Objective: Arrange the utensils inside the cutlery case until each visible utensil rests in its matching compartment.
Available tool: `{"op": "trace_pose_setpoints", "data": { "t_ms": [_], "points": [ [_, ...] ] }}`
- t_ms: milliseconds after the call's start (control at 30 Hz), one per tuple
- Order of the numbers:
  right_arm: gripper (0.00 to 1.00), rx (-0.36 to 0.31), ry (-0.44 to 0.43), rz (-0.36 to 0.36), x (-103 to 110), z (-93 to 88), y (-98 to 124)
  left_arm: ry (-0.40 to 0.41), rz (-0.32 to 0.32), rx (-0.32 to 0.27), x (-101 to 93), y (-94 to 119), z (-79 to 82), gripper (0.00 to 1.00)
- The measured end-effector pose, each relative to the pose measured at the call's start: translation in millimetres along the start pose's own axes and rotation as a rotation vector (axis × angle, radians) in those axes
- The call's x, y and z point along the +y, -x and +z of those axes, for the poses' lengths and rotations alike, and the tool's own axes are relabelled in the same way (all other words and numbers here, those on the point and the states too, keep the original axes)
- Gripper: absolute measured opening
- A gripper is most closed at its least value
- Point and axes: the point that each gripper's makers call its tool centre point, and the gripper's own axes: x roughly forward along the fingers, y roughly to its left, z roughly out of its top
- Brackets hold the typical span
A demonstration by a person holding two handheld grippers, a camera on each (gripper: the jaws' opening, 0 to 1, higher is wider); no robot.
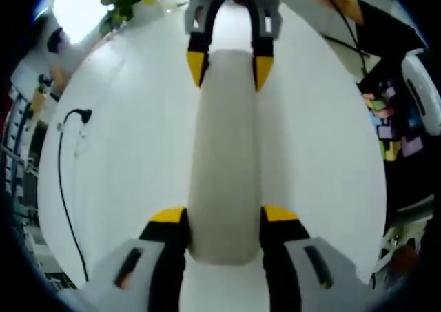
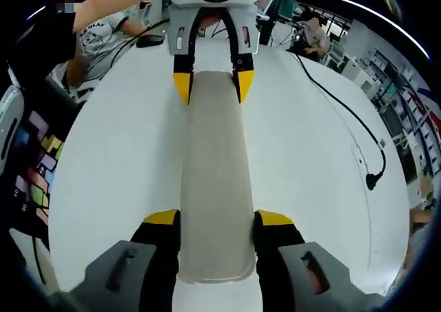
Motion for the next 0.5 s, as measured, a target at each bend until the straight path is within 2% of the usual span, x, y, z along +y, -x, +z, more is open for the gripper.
{"op": "trace_pose_setpoints", "data": {
  "t_ms": [300,500],
  "points": [
    [0.43,0.011,-0.019,0.024,0,-5.9,-9,0.008,-0.018,0.015,0.8,-6,-3.1,0.44],
    [0.43,-0.004,-0.034,0.05,0,-5.7,-11,0.013,-0.037,0.031,0.9,-14,-7.4,0.44]
  ]
}}
